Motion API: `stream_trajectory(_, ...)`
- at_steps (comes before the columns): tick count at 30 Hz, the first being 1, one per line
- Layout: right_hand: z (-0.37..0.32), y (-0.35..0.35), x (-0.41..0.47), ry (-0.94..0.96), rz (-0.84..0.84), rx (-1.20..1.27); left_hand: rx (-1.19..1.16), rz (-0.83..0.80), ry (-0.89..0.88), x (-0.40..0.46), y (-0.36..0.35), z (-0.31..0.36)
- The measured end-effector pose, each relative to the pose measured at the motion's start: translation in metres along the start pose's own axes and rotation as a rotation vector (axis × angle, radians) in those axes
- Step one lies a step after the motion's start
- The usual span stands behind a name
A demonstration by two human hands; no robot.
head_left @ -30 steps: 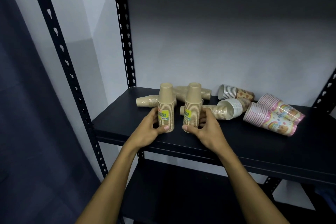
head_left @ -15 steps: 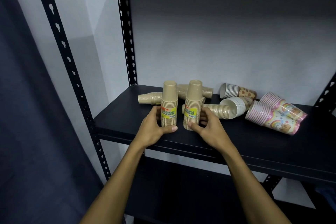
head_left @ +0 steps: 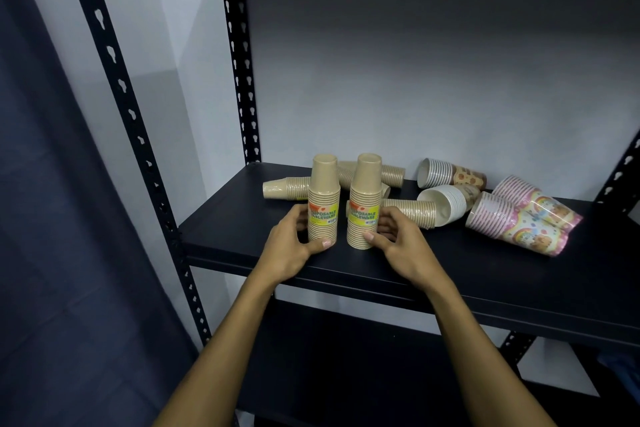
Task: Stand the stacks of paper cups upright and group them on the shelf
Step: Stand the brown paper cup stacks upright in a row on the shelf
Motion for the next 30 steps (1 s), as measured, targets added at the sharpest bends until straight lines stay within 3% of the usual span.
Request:
stream_trajectory(10, -0.002, -0.002, 0.001, 0.033, 0.048, -0.047, -0.019, 0.000, -0.014, -0.002, 0.003, 0.000)
stream_trajectory(30, -0.010, -0.021, 0.010, 0.101, -0.160, -0.179, 0.018, 0.083, -0.023, -0.013, 0.014, 0.001)
Point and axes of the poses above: each hand's wrist, its own x-axis towards the middle knuckle, its own y-axis out of the back of the hand, z = x × y, the point moved 4 cm from there along x, towards the middle knuckle, and after that the axes turned 5 degrees about -x, right-handed, at the moved point
